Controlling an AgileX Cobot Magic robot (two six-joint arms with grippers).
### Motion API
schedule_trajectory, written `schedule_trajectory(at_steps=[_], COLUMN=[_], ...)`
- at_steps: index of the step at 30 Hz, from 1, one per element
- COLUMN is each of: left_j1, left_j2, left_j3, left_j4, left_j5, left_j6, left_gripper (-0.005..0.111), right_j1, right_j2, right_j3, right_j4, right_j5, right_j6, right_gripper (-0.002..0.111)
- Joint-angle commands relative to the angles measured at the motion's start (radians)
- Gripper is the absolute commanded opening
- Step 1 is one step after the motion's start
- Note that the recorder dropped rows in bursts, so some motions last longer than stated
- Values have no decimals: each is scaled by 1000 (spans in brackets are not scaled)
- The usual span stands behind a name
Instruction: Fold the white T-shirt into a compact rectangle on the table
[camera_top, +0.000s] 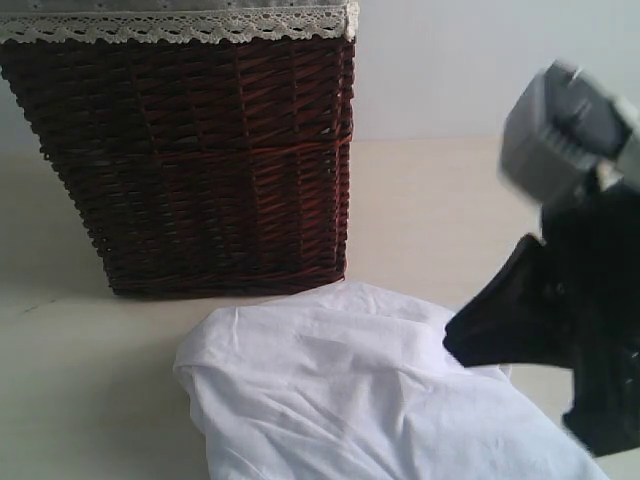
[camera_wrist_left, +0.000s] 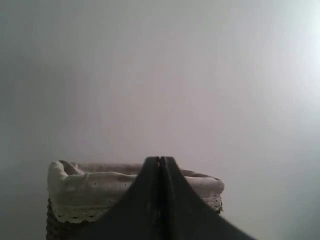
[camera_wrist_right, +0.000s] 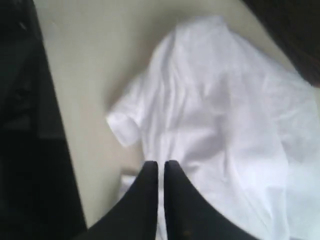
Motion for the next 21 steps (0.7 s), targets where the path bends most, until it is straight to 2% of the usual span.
schedule_trajectory(at_steps=[1,5,6,8,13,15,18,21], left_j1=[0,0,0,0,0,0,0,0], left_j2=[-4,-4,-4,-4,-4,-4,-4,-4], left_j3=[3,3,3,3,3,3,3,3], left_j4=[-5,-5,-5,-5,-5,-5,-5,-5], left_j5=[-20,-20,-20,-20,-23,-23,-26,-30], left_j6=[-9,-9,-9,-9,-9,-9,-9,-9], left_gripper=[0,0,0,0,0,0,0,0], right_j1=[163,219,225,225,225,225,225,225], right_j2=[105,226,259,323,434,454,461,455], right_j3=[43,43,43,43,39,32,30,-33], right_j4=[-334,-391,-391,-395,-532,-579,-600,-597], right_j5=[-237,-355,-368,-376,-380,-374,-361,-230], right_j6=[223,363,371,388,531,573,583,563], right_gripper=[18,45,48,52,51,46,28,5])
